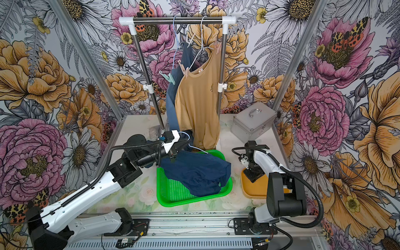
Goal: Remove the clothespins securing t-shirts to the hanger
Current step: Place the clothespin in the storage box, then adjust the hanger.
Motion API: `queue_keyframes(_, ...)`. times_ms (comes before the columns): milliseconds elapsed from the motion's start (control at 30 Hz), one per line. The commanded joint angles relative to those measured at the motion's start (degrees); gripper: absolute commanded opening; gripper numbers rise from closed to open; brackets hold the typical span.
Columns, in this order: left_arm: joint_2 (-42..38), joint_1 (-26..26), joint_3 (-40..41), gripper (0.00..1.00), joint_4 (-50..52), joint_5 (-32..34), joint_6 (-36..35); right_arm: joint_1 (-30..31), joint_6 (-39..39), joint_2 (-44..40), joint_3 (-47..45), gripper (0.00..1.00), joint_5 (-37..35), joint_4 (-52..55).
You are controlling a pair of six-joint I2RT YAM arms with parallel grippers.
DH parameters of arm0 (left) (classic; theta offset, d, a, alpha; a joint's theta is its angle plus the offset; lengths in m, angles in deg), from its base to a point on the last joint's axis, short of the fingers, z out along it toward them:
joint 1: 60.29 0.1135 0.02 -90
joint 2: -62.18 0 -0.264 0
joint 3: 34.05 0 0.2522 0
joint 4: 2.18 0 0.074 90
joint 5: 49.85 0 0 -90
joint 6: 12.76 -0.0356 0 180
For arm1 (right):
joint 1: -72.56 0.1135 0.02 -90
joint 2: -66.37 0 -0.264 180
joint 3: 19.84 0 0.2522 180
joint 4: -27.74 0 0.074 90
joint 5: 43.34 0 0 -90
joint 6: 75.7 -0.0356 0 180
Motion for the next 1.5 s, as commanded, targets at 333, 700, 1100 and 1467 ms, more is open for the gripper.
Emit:
queue_keyframes(333, -1.42, 1.00, -2.05, 0.00, 1.49, 0.36, -0.45, 0.99, -1.34, -16.51, 5.10, 0.56, 1.98, -0.53)
queue_keyframes(700, 1.39, -2.46, -4.93, 0.01, 3.38, 3.14, 0.26, 5.70, -4.31, -31.27, 12.11, 0.55, 19.40, -4.22)
queue_keyframes(1100, 4.98, -3.06, -10.02, 0.00, 4.72, 0.63, 6.13, 19.64, -9.65, -32.00, 21.34, 0.56, 37.10, -19.56)
queue_keyframes(1467, 5.36, -2.83, -12.79, 0.01, 4.29, 0.94, 7.98, 31.31, -10.60, -19.80, 24.63, 0.53, 42.66, -31.06)
